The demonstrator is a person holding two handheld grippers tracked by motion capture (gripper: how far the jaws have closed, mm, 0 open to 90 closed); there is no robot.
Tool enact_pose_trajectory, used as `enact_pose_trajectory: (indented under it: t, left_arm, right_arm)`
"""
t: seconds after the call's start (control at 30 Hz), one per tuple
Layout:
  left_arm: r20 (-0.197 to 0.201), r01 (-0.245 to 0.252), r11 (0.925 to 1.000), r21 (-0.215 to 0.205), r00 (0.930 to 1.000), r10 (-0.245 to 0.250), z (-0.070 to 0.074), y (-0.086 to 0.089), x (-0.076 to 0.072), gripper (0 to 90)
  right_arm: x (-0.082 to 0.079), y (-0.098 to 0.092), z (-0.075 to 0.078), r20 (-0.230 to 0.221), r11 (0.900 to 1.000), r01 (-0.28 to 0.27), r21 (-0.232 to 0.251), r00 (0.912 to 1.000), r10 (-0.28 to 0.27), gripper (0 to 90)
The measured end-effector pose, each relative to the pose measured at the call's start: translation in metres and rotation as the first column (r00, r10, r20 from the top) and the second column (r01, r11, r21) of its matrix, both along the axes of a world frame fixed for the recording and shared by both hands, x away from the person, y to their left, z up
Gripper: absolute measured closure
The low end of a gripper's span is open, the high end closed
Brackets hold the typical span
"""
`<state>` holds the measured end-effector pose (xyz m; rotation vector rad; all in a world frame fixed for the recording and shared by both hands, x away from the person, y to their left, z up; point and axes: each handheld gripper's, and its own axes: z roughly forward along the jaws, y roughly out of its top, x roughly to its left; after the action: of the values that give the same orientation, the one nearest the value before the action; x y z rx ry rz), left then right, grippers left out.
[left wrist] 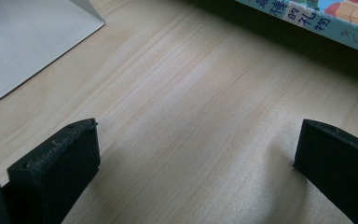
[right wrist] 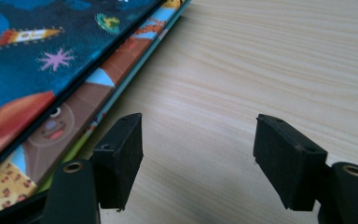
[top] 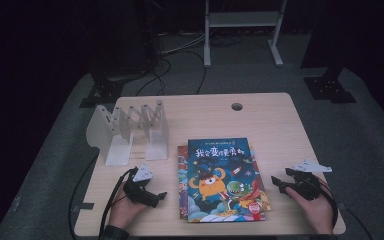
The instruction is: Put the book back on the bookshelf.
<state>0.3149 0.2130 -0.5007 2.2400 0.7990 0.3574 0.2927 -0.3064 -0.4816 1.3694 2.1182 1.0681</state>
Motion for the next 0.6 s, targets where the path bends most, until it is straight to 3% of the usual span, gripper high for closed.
enact_pose_trajectory:
  t: [0.13,0.6]
  left_arm:
    - [0.0,0.0,1.0,0.0,1.0,0.0,0.0,0.0,0.0,0.0]
    - [-0.001,0.001,1.0,0.0,1.0,-0.001,0.0,0.0,0.0,0.0]
  right_arm:
    - [0.003,0.003,0.008,-0.001,1.0,-0.006,0.015,1.0,0.006,32.6]
    - [0.024,0.023,0.025,0.01,0.999,-0.038,-0.014,0.9992,0.039,33.5]
